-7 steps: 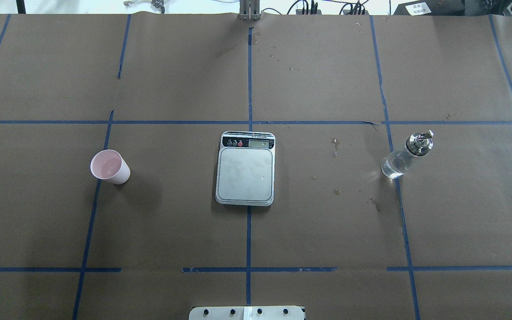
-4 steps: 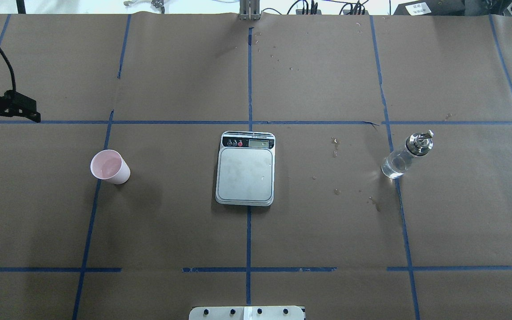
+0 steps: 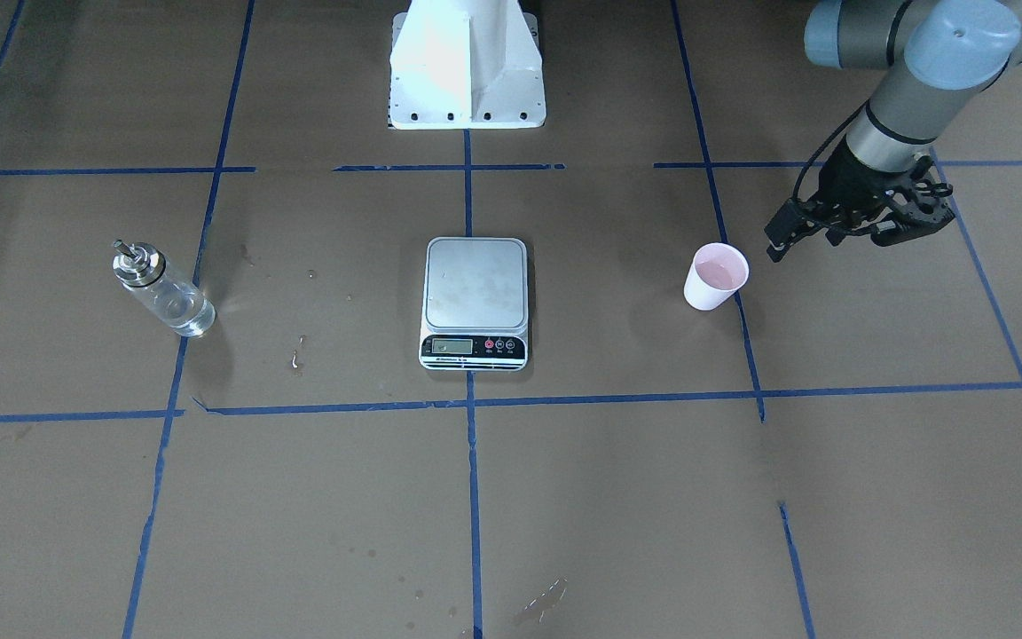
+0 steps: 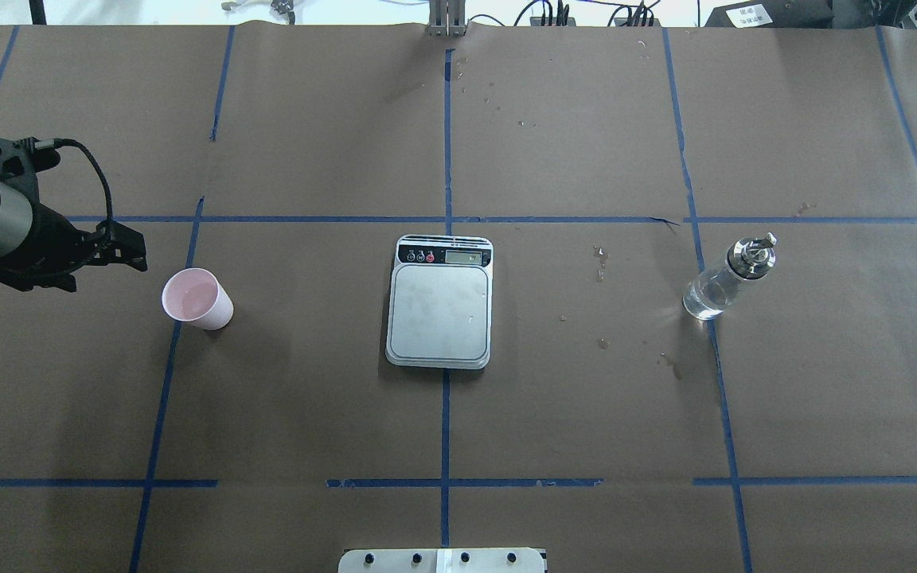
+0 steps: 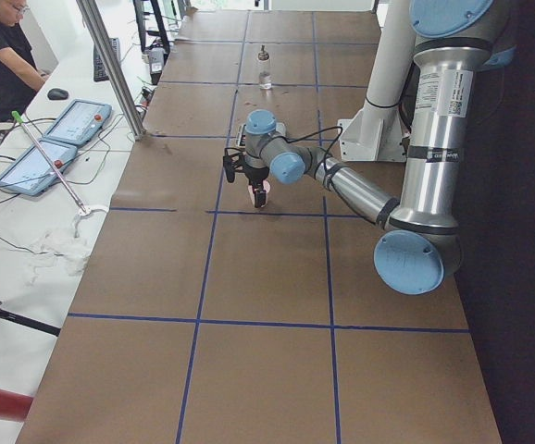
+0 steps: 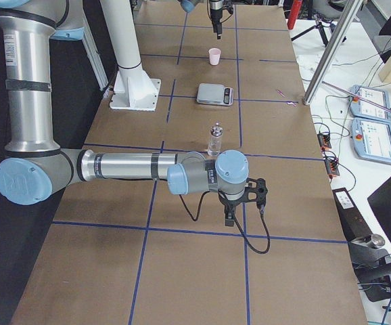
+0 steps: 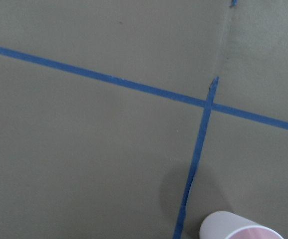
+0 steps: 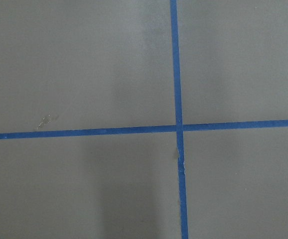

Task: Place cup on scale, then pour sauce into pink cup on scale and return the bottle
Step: 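Lower the left gripper to the pink paper cup and close on it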

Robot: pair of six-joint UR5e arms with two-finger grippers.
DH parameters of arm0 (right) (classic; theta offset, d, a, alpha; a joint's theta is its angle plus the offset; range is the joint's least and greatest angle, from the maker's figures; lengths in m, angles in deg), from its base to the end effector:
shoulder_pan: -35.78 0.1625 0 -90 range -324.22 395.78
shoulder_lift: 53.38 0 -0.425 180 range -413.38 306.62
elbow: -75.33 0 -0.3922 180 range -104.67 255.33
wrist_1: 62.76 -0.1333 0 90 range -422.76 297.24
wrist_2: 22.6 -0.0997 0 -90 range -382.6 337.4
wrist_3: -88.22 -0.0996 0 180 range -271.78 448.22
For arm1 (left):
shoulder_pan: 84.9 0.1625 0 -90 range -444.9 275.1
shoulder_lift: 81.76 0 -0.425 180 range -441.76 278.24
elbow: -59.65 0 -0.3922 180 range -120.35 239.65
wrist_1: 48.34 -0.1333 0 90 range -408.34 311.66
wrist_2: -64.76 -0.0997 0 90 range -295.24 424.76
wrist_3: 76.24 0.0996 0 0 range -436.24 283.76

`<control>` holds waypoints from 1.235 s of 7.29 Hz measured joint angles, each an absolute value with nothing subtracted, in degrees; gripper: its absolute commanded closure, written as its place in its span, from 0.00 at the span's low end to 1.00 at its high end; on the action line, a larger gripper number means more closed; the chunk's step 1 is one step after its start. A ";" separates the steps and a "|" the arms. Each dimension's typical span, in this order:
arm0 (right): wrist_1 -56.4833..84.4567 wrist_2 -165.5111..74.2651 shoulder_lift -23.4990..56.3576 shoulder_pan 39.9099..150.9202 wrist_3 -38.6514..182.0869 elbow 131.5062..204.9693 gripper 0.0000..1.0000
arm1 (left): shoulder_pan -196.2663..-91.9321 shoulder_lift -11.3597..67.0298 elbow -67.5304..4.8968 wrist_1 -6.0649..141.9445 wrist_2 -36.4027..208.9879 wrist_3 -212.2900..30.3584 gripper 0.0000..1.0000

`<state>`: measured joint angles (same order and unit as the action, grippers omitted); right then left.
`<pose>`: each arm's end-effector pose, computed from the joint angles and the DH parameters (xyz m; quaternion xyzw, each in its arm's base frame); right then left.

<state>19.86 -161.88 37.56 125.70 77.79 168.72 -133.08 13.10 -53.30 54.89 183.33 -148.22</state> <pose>0.0571 -0.4943 0.6177 0.0395 -0.4208 0.0461 0.9051 0.2799 -0.4413 0.4035 -0.0081 0.4108 -0.1526 0.8988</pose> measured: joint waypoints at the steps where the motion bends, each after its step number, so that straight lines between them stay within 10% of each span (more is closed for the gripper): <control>1: 19.86 -161.90 37.41 125.70 77.77 168.71 0.00 | -131.79 13.79 -53.03 55.04 183.17 -149.43 0.00; 6: 19.94 -161.91 36.45 125.69 77.76 168.66 0.00 | -127.30 17.39 -48.26 55.41 182.30 -151.31 0.01; 9: 19.95 -161.91 36.36 125.69 77.76 168.69 0.00 | -127.08 17.99 -46.06 56.91 182.35 -151.26 0.30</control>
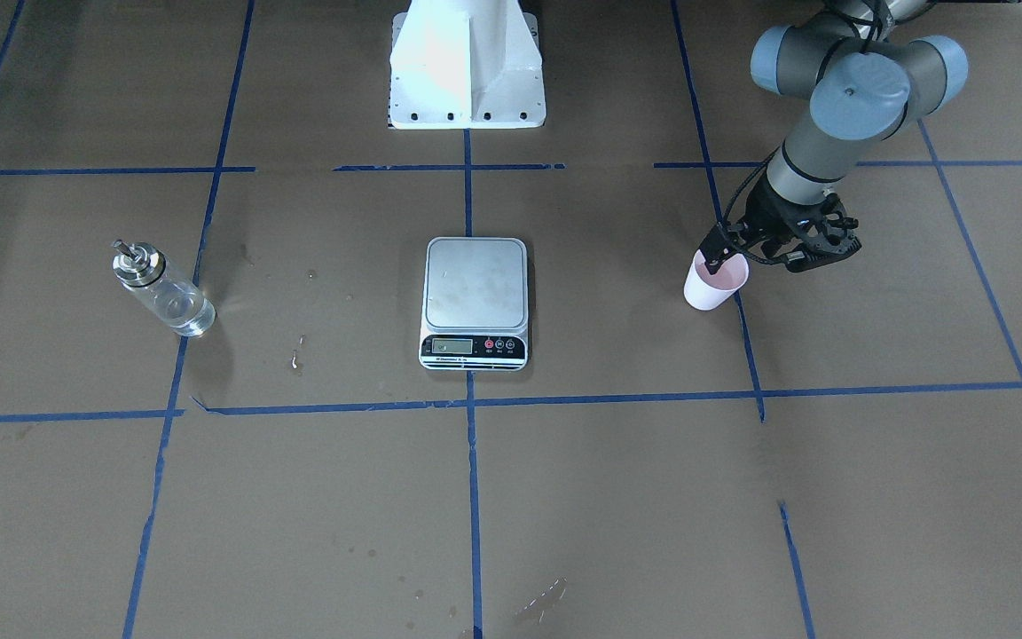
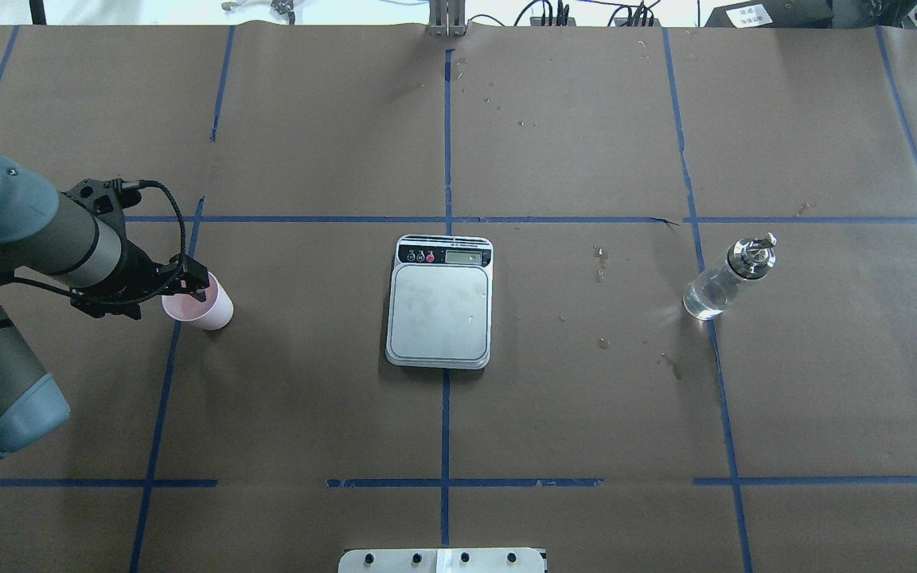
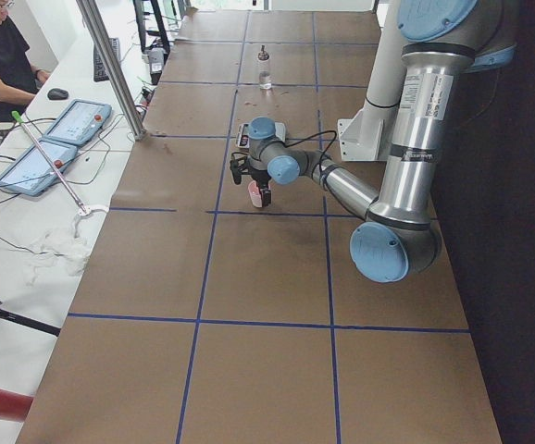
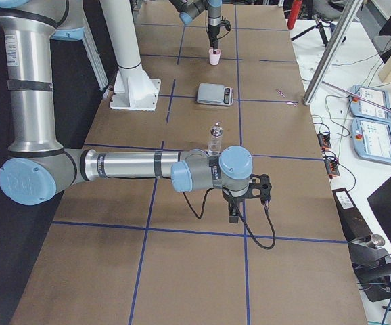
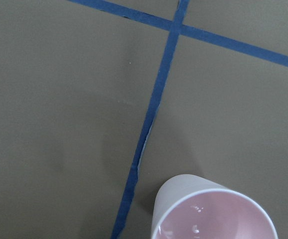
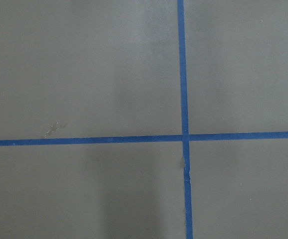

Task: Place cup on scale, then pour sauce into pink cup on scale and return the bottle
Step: 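Lower the left gripper to the pink paper cup and close on it, then lift the pink cup with the left gripper and carry it over the scale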

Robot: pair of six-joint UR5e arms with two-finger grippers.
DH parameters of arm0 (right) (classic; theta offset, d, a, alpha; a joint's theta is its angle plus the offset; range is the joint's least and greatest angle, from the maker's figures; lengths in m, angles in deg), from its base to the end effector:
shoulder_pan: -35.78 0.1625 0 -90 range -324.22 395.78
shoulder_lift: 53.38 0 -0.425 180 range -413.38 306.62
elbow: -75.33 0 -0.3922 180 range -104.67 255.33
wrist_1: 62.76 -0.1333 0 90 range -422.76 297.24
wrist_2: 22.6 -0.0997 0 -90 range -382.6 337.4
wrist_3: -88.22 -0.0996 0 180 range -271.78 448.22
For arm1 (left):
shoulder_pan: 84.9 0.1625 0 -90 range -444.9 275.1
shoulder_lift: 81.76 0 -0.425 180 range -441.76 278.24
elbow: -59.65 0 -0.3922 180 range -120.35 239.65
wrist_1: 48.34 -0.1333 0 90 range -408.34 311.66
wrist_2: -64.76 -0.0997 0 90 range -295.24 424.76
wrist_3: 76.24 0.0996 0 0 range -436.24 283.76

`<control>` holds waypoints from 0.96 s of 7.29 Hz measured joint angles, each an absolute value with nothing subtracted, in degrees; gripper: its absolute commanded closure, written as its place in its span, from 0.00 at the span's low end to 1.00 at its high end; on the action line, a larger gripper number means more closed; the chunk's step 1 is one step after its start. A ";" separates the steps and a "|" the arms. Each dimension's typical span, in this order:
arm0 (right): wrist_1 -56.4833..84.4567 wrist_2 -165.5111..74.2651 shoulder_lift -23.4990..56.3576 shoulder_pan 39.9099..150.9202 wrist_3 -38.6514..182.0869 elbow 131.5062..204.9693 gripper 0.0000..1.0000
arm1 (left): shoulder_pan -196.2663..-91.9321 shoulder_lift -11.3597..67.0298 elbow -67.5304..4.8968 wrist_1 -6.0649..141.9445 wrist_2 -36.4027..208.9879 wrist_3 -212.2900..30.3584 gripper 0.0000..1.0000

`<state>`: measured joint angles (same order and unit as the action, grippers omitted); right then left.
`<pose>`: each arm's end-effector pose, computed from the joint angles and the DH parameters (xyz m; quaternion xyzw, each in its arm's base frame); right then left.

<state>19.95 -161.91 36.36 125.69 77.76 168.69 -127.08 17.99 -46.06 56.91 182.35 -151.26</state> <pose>0.0570 -0.5036 0.6076 0.0479 -0.4214 0.0423 0.9046 0.3559 -0.4401 0.4146 -0.0347 0.4036 -0.1335 0.9045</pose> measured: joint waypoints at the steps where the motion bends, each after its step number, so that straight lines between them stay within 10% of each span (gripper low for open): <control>1: 19.94 -161.91 36.36 125.69 77.76 168.71 0.00 | -127.04 18.00 -45.75 57.13 182.37 -151.27 0.46; 3: 19.95 -161.91 36.36 125.69 77.76 168.68 0.00 | -126.91 18.04 -45.36 57.28 182.42 -151.33 0.92; 7: 19.94 -162.03 36.33 125.69 77.76 168.68 0.00 | -126.75 18.39 -47.12 56.64 182.75 -151.43 1.00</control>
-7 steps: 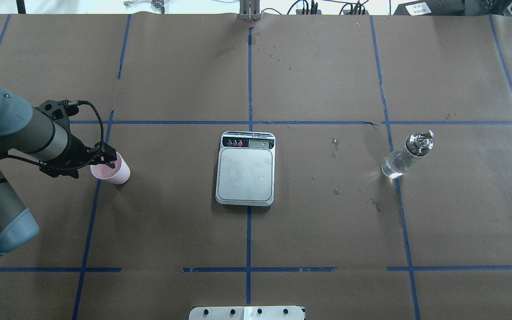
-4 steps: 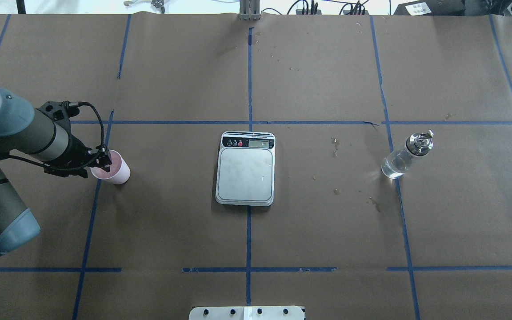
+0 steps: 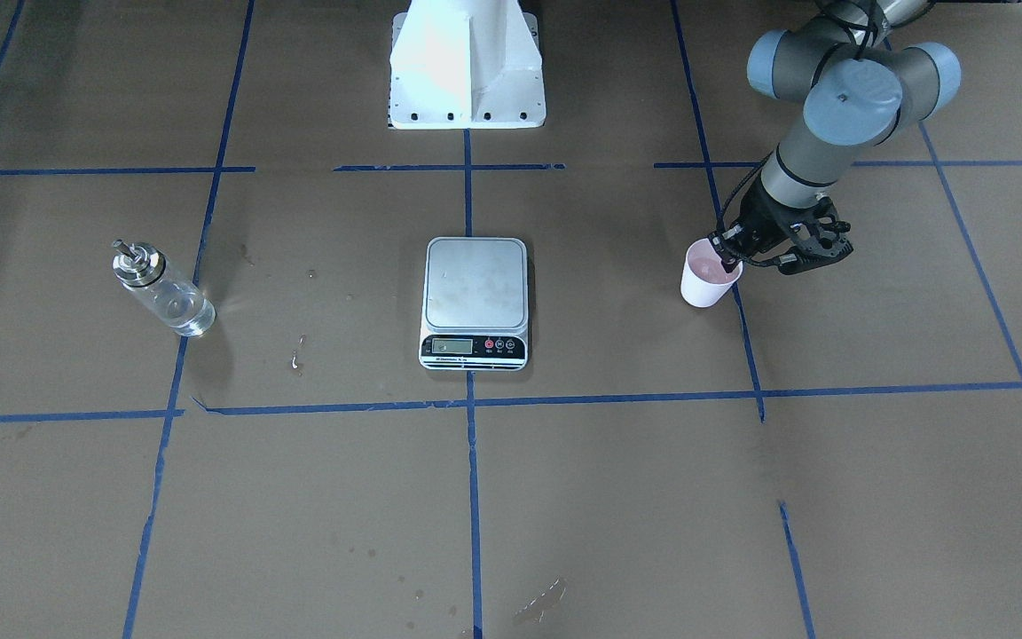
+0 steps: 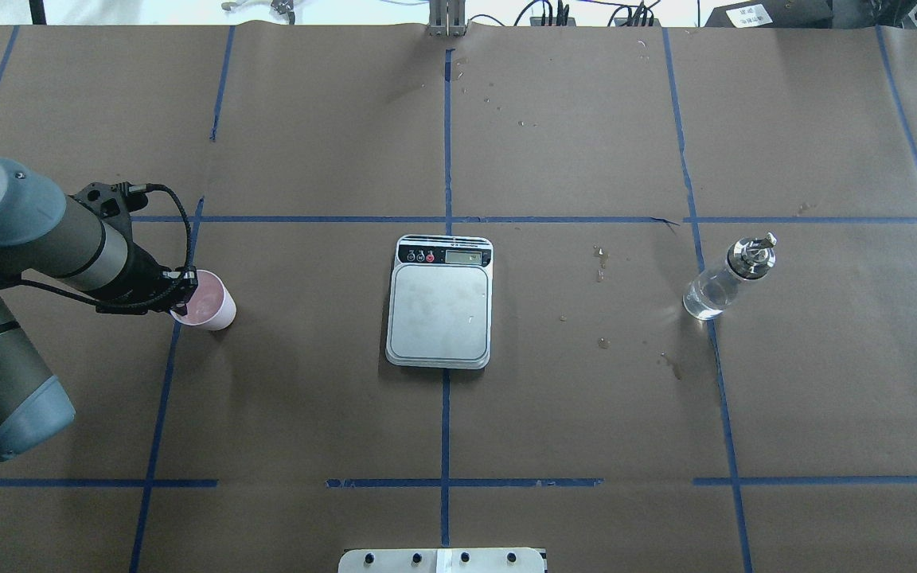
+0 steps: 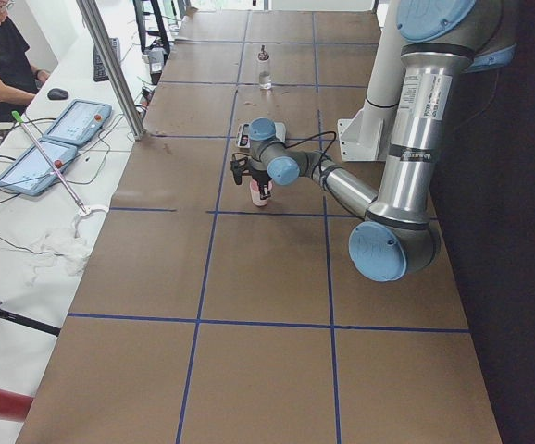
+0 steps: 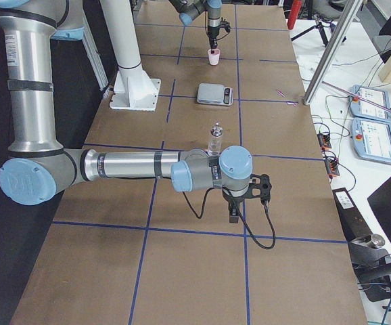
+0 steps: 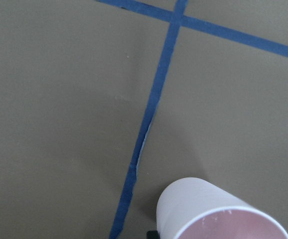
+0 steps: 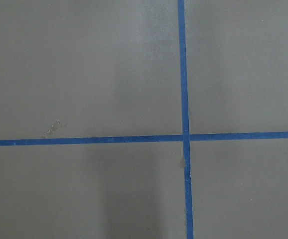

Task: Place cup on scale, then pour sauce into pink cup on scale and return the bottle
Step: 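Lift the pink cup with the left gripper and carry it over the scale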

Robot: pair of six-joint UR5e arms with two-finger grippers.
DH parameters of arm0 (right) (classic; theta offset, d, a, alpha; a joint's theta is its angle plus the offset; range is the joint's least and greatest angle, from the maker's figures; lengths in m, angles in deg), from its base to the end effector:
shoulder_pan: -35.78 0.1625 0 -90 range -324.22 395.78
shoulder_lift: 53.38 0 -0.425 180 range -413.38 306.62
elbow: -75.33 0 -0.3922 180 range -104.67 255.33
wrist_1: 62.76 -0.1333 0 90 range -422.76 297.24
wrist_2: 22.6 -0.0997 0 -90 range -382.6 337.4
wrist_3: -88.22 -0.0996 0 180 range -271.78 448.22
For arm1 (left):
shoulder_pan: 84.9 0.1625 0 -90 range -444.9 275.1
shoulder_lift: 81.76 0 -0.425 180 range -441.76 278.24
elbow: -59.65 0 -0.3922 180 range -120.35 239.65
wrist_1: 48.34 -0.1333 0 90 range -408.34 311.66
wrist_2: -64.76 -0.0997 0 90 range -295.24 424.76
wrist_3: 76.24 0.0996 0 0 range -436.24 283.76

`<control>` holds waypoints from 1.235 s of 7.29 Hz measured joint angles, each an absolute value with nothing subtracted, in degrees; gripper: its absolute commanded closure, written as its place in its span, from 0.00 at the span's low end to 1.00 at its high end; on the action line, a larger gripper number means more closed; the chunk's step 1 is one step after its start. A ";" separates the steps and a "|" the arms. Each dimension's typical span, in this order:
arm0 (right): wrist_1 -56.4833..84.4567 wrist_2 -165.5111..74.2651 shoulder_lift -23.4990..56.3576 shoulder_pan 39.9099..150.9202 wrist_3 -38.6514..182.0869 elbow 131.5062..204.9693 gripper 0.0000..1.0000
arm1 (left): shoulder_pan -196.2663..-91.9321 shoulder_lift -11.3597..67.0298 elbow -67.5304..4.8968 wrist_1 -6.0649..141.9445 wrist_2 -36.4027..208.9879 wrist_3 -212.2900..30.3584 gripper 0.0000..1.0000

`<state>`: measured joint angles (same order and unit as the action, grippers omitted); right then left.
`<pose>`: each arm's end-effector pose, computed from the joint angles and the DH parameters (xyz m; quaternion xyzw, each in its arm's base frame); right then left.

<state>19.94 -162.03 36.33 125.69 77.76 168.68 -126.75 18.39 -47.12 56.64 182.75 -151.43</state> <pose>0.0569 -0.5038 0.6073 0.0480 -0.4224 0.0420 0.9042 0.3576 -0.4365 0.4022 -0.0342 0.4126 -0.1278 0.9013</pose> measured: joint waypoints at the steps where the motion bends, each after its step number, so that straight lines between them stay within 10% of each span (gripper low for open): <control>1: 20.04 -162.11 36.21 125.70 77.76 168.70 0.00 | -127.28 18.76 -50.15 53.68 182.89 -151.34 1.00; 5: 20.32 -162.32 36.00 125.70 77.84 169.52 0.00 | -128.99 37.89 -54.68 29.85 184.97 -156.12 1.00; 9: 20.49 -162.26 36.03 125.70 77.85 170.56 0.00 | -120.85 53.81 -40.74 30.51 181.37 -172.10 1.00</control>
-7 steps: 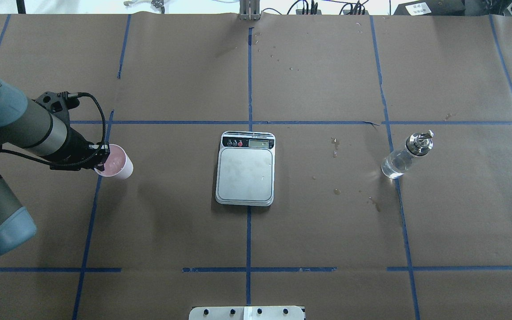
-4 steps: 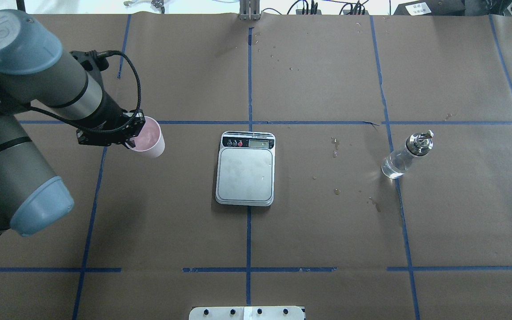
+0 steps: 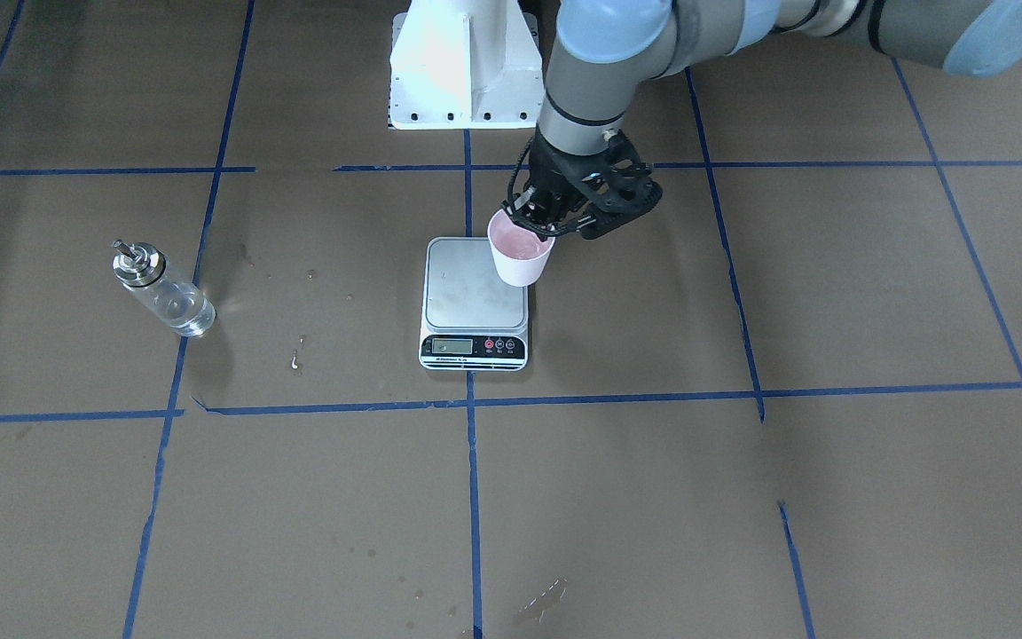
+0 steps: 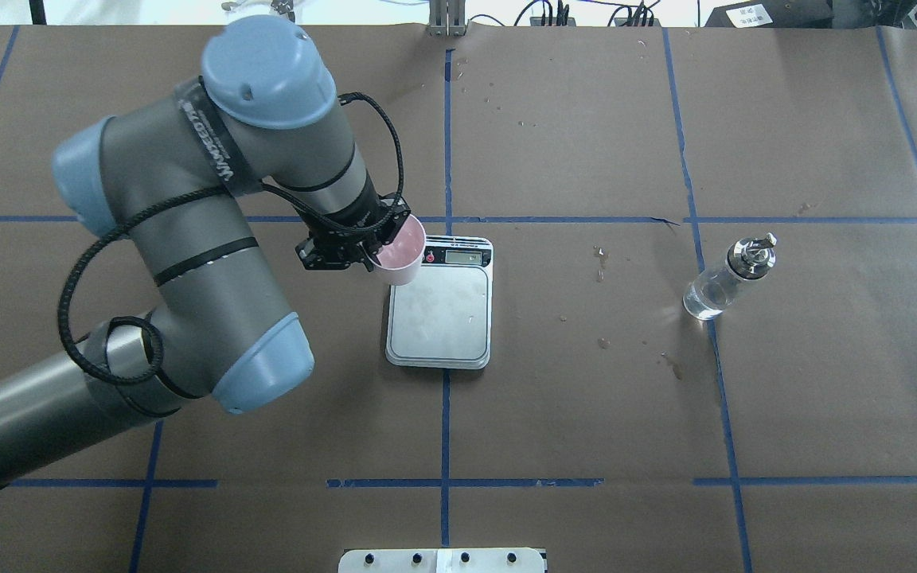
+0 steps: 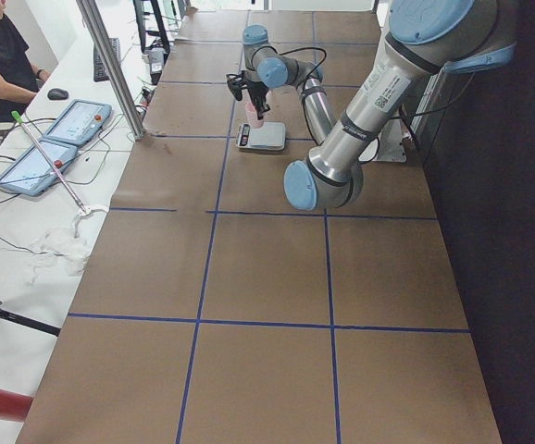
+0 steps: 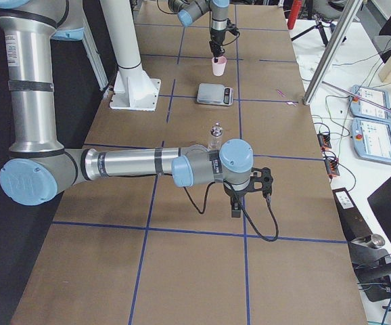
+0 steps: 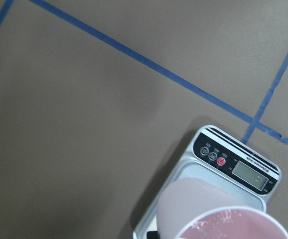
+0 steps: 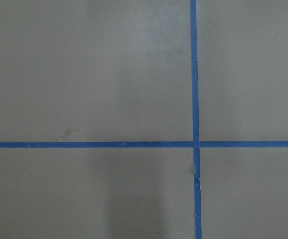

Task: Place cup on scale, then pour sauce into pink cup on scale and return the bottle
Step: 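Lift the pink cup with the left gripper and carry it over the scale, then lower the pink cup onto the scale and open the left gripper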

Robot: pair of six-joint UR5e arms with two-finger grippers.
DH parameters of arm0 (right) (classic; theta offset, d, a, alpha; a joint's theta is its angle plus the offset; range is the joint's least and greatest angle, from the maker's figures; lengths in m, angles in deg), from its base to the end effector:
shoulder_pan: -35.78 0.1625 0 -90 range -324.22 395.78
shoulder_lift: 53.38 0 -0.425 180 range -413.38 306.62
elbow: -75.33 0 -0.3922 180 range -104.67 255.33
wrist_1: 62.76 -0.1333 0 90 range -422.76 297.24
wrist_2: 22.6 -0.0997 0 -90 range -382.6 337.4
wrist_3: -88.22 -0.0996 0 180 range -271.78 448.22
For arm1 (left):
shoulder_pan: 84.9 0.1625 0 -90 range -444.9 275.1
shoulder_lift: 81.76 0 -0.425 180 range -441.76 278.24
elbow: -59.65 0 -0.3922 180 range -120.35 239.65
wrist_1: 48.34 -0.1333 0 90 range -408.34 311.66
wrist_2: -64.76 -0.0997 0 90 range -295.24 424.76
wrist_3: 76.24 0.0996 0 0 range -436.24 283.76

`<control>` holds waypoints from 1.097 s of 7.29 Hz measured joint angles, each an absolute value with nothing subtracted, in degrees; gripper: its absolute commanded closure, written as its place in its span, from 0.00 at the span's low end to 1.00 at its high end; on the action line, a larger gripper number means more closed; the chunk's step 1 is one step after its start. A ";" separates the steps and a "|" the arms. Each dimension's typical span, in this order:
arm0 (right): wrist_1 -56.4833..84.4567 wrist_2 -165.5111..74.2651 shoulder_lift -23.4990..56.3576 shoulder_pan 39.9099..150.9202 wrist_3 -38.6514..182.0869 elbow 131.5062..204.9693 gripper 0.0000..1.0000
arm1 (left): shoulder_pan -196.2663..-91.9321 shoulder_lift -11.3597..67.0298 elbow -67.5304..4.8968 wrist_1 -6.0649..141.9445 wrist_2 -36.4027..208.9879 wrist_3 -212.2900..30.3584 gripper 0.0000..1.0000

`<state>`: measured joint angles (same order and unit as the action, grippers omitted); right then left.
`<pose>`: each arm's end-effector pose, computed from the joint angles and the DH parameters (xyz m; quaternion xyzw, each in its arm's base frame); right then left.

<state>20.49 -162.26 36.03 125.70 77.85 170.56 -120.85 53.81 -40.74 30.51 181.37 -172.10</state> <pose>0.0567 -0.5060 0.5889 0.0609 -0.4247 0.0351 0.9026 0.4794 -0.4572 0.1279 -0.1092 0.4134 -0.2391 0.8718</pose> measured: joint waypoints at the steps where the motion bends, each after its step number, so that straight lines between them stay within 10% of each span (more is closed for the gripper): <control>1: 20.53 -162.26 36.06 125.70 77.85 170.69 0.00 | -118.93 54.63 -37.92 33.84 180.20 -174.82 1.00; 6: 20.49 -162.26 36.07 125.70 77.85 170.74 0.00 | -116.75 54.80 -31.54 41.95 178.33 -177.75 1.00; 8: 20.55 -162.26 36.08 125.70 77.85 170.70 0.00 | -116.53 54.64 -31.47 42.10 178.33 -177.43 0.37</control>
